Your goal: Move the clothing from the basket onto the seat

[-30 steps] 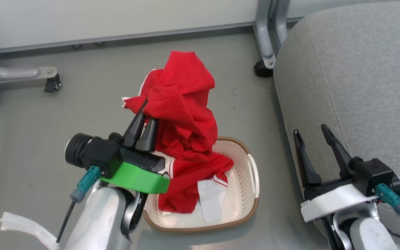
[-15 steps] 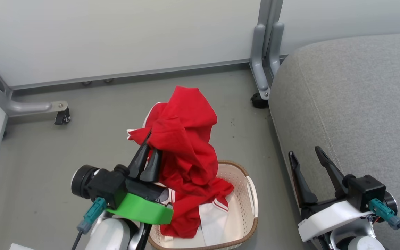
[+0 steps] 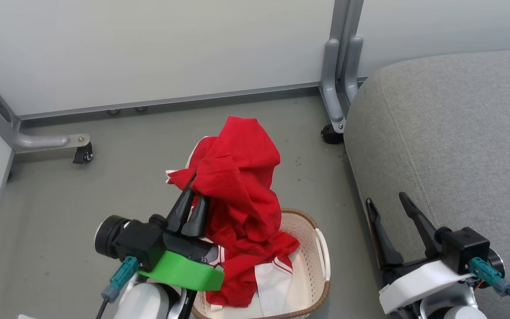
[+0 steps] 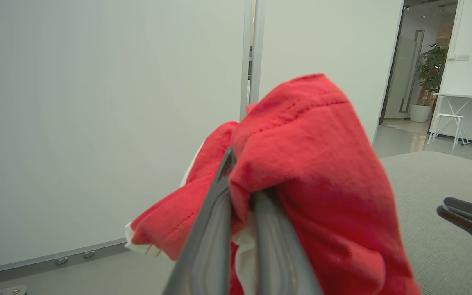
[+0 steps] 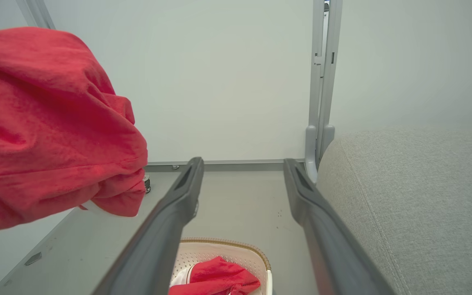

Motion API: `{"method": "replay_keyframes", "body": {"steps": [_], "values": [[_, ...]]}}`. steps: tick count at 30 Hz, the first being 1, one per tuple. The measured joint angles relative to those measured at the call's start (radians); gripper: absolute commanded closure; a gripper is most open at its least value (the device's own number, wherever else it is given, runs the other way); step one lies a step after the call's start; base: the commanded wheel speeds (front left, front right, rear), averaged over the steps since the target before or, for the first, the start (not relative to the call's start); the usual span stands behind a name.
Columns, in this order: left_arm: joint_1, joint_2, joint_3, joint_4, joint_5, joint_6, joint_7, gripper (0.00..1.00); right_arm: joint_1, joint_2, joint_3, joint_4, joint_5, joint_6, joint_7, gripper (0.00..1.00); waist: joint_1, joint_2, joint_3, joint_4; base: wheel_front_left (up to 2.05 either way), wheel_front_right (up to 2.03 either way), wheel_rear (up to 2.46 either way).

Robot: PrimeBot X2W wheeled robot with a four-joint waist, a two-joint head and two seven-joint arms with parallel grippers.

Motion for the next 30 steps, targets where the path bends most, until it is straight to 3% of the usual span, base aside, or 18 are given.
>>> {"method": "replay_keyframes", "body": {"steps": [9,22,30], "values": [[0.000,-0.003,0.001,-0.005,0.001,0.000,0.000,1.00,-0.009,0.000,0.045,-0.009,0.011,0.000,0.004,0.00,0.0000,0.0000,0.010,-0.001,0.00,0.00,0.00],[-0.001,-0.005,-0.007,-0.015,0.004,-0.001,0.000,1.00,-0.156,-0.007,0.384,-0.048,0.118,0.000,0.050,0.00,0.0000,0.0000,0.018,0.009,0.00,0.00,0.00],[-0.004,-0.007,-0.034,-0.018,0.004,-0.001,0.000,1.00,-0.248,-0.027,0.446,0.067,0.126,0.000,0.039,0.00,0.0000,0.0000,0.020,0.032,0.00,0.00,0.00]]}}
